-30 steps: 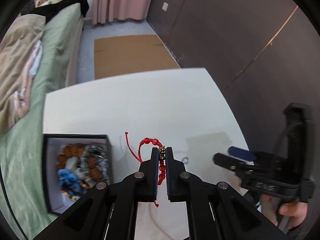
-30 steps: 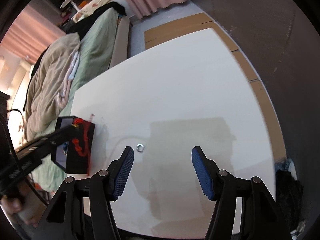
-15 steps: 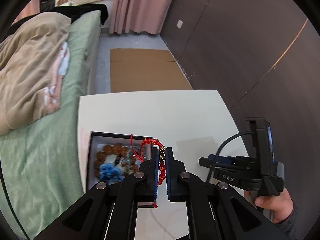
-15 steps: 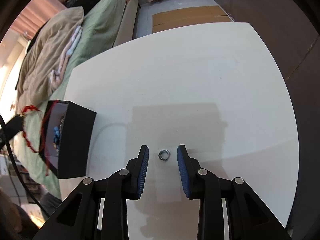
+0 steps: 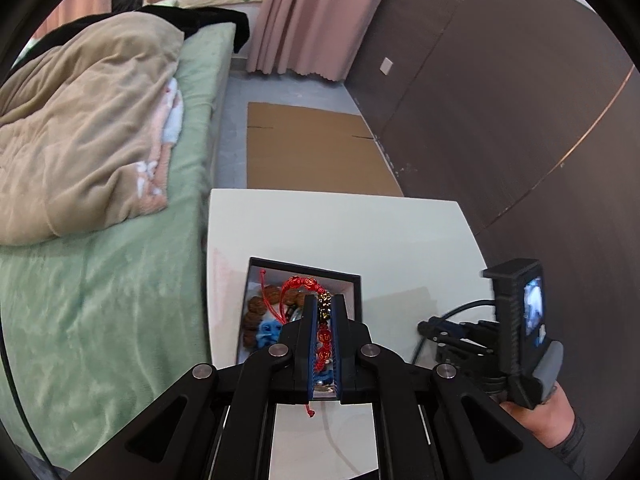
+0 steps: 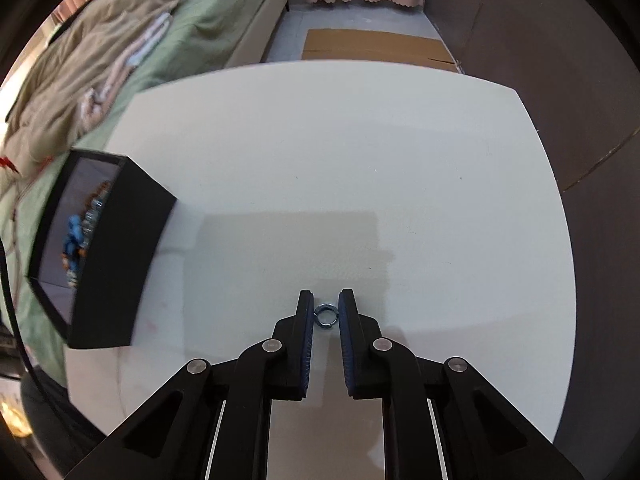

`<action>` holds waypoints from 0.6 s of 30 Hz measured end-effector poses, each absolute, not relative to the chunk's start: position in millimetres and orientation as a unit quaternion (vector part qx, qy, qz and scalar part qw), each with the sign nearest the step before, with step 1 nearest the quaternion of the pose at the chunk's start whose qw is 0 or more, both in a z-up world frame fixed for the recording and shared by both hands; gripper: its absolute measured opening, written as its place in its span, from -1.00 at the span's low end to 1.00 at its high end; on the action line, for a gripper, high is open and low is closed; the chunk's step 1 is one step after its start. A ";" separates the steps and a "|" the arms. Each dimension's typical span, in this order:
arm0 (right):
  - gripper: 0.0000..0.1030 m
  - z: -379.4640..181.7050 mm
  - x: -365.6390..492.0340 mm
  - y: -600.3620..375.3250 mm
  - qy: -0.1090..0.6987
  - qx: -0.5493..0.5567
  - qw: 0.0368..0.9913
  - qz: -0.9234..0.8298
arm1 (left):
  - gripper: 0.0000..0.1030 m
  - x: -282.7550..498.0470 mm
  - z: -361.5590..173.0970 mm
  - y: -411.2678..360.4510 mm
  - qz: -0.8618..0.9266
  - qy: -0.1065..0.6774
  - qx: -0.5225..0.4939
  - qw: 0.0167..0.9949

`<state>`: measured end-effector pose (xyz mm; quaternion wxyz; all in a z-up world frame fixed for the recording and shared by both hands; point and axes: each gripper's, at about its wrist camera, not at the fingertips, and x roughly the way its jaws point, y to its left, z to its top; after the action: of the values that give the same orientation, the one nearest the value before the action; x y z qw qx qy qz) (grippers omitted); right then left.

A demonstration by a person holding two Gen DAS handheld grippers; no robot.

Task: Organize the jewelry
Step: 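Drop the red bracelet into the box with the left gripper while the right gripper grasps the silver ring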

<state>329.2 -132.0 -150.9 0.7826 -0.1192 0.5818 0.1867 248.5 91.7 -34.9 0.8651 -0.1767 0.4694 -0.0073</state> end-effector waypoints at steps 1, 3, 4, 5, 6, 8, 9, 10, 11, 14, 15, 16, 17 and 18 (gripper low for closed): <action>-0.73 -146.3 327.1 -133.9 0.579 -0.111 0.785 0.191 | -0.88 248.7 -36.0 92.6 -0.005 0.470 -0.177 0.865; -0.73 -138.6 323.2 -136.0 0.577 -0.095 0.785 0.203 | -0.88 251.5 -40.1 95.7 -0.004 0.474 -0.181 0.862; -0.73 -134.8 321.7 -134.8 0.575 -0.091 0.786 0.209 | -0.88 253.4 -42.1 96.0 -0.005 0.475 -0.183 0.861; -0.73 -128.6 318.7 -135.8 0.571 -0.087 0.788 0.213 | -0.88 253.8 -43.4 95.7 -0.005 0.477 -0.184 0.860; -0.73 -124.5 317.4 -136.5 0.569 -0.083 0.789 0.217 | -0.88 256.2 -45.9 95.6 -0.005 0.478 -0.186 0.858; -0.73 -115.4 314.6 -138.2 0.564 -0.073 0.791 0.226 | -0.88 259.6 -49.5 94.9 0.000 0.482 -0.186 0.856; -0.73 -109.9 312.9 -139.5 0.562 -0.067 0.792 0.230 | -0.88 262.2 -51.5 95.2 0.003 0.484 -0.188 0.854; -0.73 -104.5 311.7 -140.7 0.559 -0.062 0.793 0.233 | -0.87 265.0 -53.8 96.2 0.008 0.488 -0.190 0.852; -0.73 -99.2 310.3 -142.0 0.557 -0.057 0.794 0.237 | -0.87 268.2 -57.1 97.5 0.015 0.496 -0.192 0.847; -0.73 -83.9 306.6 -138.2 0.547 -0.040 0.796 0.256 | -0.78 270.3 -63.0 98.1 0.009 0.511 -0.199 0.836; -0.73 -78.5 305.5 -135.1 0.544 -0.035 0.796 0.262 | -0.60 268.5 -62.5 98.1 0.006 0.510 -0.198 0.837; -0.73 -72.8 304.3 -131.9 0.540 -0.029 0.796 0.270 | -0.45 266.1 -61.2 98.6 0.008 0.507 -0.196 0.839; -0.73 -68.1 303.1 -128.0 0.537 -0.024 0.796 0.278 | -0.09 263.9 -59.5 99.4 0.010 0.503 -0.195 0.842; -0.73 -65.9 303.3 -121.7 0.535 -0.023 0.796 0.282 | 0.17 260.0 -56.8 101.0 0.013 0.496 -0.196 0.846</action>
<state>303.3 -121.7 -65.9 0.7962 -0.0226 0.5345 0.2825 260.0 101.0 -56.8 0.8460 -0.1955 0.4958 0.0127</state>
